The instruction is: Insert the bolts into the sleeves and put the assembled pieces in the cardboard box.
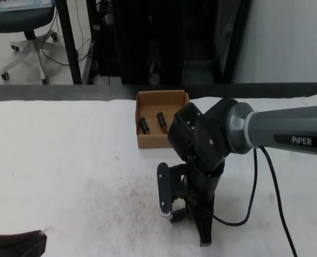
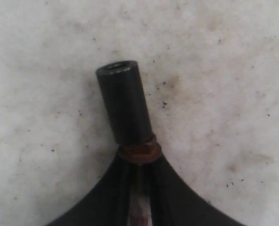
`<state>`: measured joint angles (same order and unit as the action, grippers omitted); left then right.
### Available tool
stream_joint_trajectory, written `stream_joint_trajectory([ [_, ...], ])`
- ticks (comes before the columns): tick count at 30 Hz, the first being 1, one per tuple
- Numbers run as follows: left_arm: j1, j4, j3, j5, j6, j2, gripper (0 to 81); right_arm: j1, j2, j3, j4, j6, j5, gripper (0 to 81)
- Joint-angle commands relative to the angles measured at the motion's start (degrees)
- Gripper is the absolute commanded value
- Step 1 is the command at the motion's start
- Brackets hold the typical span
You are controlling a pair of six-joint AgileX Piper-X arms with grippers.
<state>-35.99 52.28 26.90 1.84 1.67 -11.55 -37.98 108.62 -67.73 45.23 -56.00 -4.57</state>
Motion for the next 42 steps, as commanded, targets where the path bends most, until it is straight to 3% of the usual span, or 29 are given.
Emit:
stream_joint_trajectory([
  [1,0.00,-0.63,0.07,0.64,0.52,0.36,0.3,-0.13,0.52,0.47,-1.02,3.89,-1.74,0.8],
  [7,0.00,-0.73,0.07,-0.20,0.51,0.36,0.3,0.54,-5.97,0.47,-3.37,7.79,-2.45,0.8],
  [12,0.00,-5.26,0.07,-14.86,0.51,0.36,0.3,3.26,-15.88,0.47,-8.50,24.42,0.84,0.8],
  [17,0.00,-14.10,0.07,-17.69,3.14,-4.27,0.3,8.57,-27.89,0.47,-9.19,38.38,8.82,0.8],
  [24,0.00,-20.19,5.67,-28.34,3.97,-29.16,0.3,17.40,-44.22,0.47,-9.01,45.92,29.34,0.8],
  [29,-0.39,-19.12,19.79,-35.78,1.61,-54.15,0.3,22.10,-52.82,0.47,-7.59,47.57,32.81,0.8],
  [32,-1.37,-15.44,31.62,-35.06,-4.01,-66.77,0.0,23.53,-56.47,0.47,-4.97,47.57,32.81,0.8],
  [34,-2.13,-10.40,39.58,-32.66,-7.80,-74.49,4.0,23.98,-58.40,0.47,-2.89,47.47,33.03,0.8],
  [40,-3.11,11.45,57.54,-20.21,-14.77,-90.96,32.1,23.96,-60.69,0.47,1.33,47.47,33.01,0.8],
  [42,-3.11,16.94,60.86,-17.07,-14.99,-94.61,37.6,23.96,-60.74,0.47,1.66,47.47,31.89,0.8],
])
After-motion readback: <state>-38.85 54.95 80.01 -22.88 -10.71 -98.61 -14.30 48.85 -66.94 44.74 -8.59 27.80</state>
